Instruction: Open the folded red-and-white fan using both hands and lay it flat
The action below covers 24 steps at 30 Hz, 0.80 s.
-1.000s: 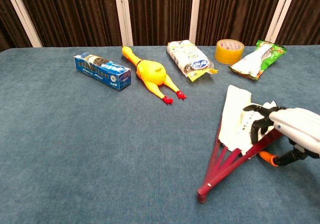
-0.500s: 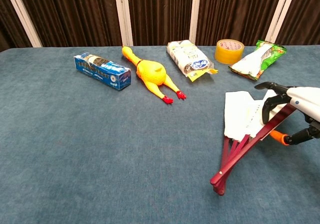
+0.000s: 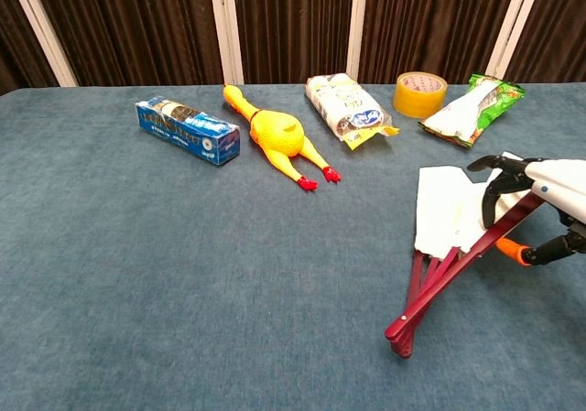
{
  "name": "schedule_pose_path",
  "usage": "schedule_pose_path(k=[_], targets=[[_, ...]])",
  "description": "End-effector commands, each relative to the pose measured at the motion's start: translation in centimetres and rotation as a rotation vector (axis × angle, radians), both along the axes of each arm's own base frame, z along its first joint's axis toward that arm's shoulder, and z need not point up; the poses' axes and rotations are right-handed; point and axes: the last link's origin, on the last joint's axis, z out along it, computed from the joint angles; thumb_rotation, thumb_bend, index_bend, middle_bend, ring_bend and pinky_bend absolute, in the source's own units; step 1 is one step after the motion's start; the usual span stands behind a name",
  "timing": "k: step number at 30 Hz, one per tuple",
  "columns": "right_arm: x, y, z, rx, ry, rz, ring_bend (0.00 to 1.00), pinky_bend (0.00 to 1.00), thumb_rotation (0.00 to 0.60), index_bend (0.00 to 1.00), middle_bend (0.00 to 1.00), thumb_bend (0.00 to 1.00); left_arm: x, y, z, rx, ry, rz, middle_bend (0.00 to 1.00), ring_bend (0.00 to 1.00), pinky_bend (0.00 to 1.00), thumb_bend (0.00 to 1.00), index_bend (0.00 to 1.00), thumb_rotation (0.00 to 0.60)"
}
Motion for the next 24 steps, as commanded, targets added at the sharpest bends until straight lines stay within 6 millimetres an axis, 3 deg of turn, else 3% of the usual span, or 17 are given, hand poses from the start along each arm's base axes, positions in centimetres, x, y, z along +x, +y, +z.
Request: schedule_pose_path(k=[1, 10, 24], targets=[[0.2, -0.1, 0.1, -0.004, -0.015, 0.008, 0.24, 0.15, 0.600, 0.76, 0.15, 0.42, 0.0, 0.0, 0.1, 0.001, -0.001, 0.000, 0.00, 0.00, 0.02, 0.54, 0.09, 0.600], [1.3, -0.8, 1.5, -0.049, -0.105, 0.040, 0.25, 0.16, 0.600, 0.87, 0.16, 0.43, 0.0, 0.0, 0.1, -0.001, -0.007, 0.001, 0.00, 0.00, 0.02, 0.54, 0.09, 0.600], [2.5, -2.1, 4.6, -0.092, -0.111, 0.070, 0.25, 0.16, 0.600, 0.92, 0.16, 0.44, 0.0, 0.0, 0.0, -0.004, -0.004, -0.001, 0.00, 0.00, 0.02, 0.54, 0.09, 0.600]])
